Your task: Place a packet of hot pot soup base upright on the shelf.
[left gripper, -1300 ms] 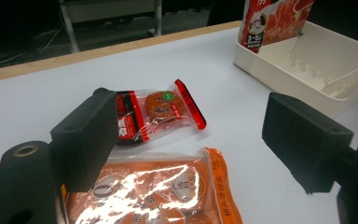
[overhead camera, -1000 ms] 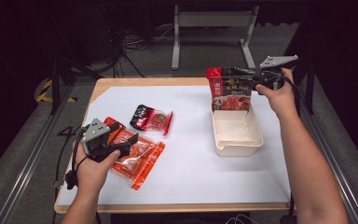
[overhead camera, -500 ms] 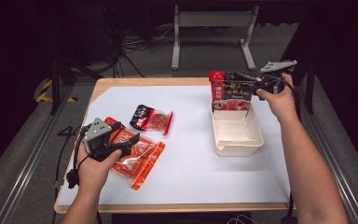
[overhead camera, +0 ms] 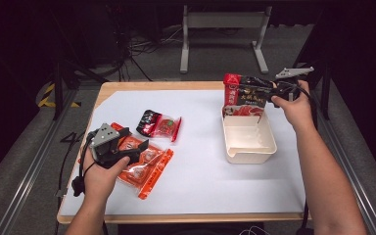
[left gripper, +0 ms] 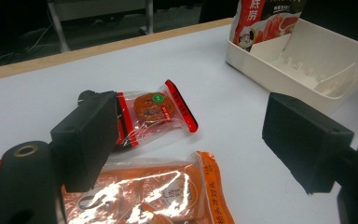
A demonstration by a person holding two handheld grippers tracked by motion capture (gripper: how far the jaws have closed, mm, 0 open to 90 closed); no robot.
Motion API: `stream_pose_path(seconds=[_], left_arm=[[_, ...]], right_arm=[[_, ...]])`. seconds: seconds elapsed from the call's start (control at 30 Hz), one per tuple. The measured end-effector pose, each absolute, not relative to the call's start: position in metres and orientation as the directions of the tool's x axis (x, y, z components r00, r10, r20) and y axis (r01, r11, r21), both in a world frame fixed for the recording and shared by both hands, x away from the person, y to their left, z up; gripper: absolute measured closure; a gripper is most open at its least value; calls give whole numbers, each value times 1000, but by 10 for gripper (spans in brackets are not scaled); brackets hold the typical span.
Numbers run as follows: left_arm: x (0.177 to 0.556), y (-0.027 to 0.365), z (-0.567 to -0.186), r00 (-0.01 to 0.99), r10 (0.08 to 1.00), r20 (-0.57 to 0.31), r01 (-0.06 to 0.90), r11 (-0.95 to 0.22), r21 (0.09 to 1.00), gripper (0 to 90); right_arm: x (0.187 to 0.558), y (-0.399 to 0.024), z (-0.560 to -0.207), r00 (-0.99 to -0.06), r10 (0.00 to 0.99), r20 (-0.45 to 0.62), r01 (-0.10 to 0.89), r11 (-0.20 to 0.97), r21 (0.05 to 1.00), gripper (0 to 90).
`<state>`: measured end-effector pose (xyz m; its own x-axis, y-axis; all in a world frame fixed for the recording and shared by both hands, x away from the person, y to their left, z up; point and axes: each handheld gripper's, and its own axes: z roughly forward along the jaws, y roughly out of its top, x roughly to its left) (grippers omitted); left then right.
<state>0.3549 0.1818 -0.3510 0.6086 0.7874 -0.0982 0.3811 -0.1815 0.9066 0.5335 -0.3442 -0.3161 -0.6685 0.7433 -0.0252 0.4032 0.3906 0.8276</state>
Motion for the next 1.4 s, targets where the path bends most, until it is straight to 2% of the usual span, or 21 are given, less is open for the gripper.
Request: stream_pose_path(seconds=[0.1, 0.3, 0.53, 0.83, 1.13, 1.2, 1.4], left_arm=[[356, 182, -352, 609, 787, -102, 385, -181, 905, 197], [360, 178, -353, 618, 779, -108, 391, -184, 902, 197], [365, 173, -354, 631, 767, -112, 394, -192, 899, 195], [372, 169, -353, 642, 759, -112, 391, -198, 899, 191], [377, 173, -354, 634, 763, -128, 400, -182, 898, 178], [378, 175, -355, 631, 766, -124, 404, -188, 895, 177], [380, 183, -356, 614, 780, -123, 407, -179, 896, 172]], right_arm=[[532, -344, -316, -667, 744, -26, 396, 385, 834, 724], [524, -348, -308, -654, 756, -24, 373, 350, 860, 484], [501, -357, -295, -646, 763, -16, 350, 315, 882, 379], [463, -362, -277, -628, 776, -62, 318, 328, 890, 373], [424, -348, -278, -649, 760, -27, 306, 293, 906, 371], [413, -344, -279, -663, 748, 33, 315, 239, 918, 366], [395, -332, -284, -689, 725, 27, 291, 242, 926, 357]])
